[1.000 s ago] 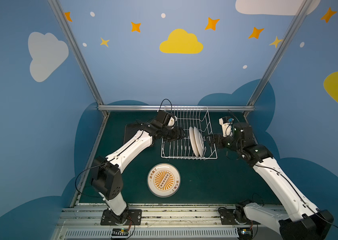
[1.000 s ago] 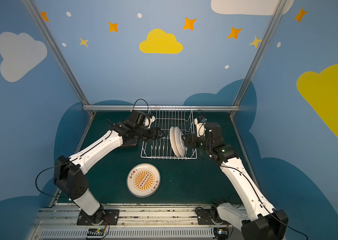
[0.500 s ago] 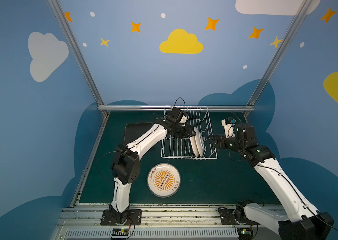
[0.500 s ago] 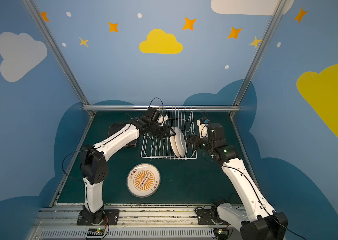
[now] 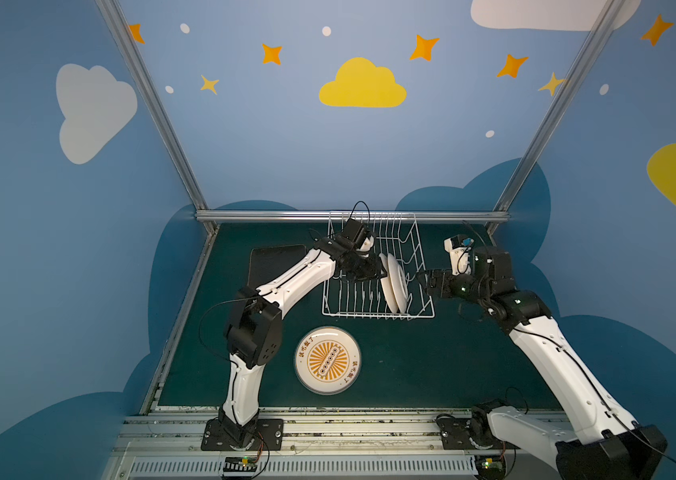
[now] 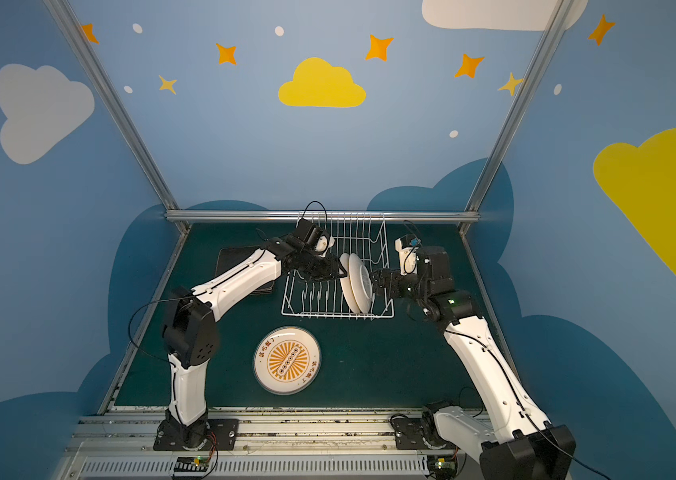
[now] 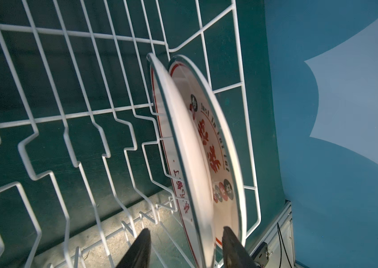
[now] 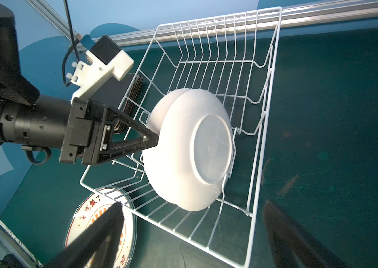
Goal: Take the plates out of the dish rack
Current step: 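Move the left gripper to the next printed plate in the rack and grasp it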
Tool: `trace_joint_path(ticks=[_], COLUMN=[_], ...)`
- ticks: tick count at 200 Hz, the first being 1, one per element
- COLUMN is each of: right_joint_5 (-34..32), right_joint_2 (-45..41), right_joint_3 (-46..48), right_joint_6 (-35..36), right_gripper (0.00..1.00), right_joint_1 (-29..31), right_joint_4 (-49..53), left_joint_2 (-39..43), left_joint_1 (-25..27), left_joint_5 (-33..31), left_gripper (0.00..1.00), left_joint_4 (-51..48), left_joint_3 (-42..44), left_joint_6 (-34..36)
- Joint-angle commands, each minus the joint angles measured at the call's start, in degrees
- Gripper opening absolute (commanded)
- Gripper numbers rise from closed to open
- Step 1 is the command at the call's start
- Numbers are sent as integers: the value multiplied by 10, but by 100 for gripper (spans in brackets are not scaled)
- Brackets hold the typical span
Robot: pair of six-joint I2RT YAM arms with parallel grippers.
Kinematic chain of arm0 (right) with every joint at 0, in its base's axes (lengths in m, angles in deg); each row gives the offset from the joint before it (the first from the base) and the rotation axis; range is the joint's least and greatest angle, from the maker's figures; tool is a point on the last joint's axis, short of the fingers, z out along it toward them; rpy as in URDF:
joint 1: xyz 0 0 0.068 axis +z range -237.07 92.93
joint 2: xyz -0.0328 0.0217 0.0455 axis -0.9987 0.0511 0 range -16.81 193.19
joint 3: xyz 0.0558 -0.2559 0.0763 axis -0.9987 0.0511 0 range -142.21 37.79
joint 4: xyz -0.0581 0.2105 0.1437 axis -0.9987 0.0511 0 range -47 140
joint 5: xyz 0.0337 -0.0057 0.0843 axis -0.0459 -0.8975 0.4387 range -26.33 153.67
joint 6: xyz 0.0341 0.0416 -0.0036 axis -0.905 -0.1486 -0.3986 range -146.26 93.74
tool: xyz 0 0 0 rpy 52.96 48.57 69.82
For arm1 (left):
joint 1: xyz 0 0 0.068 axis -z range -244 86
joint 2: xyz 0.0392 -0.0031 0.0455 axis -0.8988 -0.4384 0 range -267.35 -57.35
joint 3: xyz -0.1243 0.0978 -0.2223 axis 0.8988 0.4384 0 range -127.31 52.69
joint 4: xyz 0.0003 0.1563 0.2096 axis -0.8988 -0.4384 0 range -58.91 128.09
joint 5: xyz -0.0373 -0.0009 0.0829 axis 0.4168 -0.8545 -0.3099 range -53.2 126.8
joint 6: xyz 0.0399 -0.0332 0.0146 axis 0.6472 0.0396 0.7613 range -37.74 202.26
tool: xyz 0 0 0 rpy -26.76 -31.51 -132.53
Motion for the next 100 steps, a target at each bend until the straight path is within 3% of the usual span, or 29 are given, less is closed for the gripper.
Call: trace_joint_path(ticks=[1,100], right_joint_5=[11,1], right_joint_2=[-1,0], right_joint_3=[-5,-19], right_joint_6=[-2,9], right_gripper=[93,93], right_joint_1=[-2,-6], right_joint_4=[-13,-13], left_joint_2=[7,-51], left_joint_1=[-1,3], left_joint_5=[3,19], left_gripper=[49,40], left_joint_4=[20,38], left_joint_3=[3,-22], left_joint_6=[-7,-23])
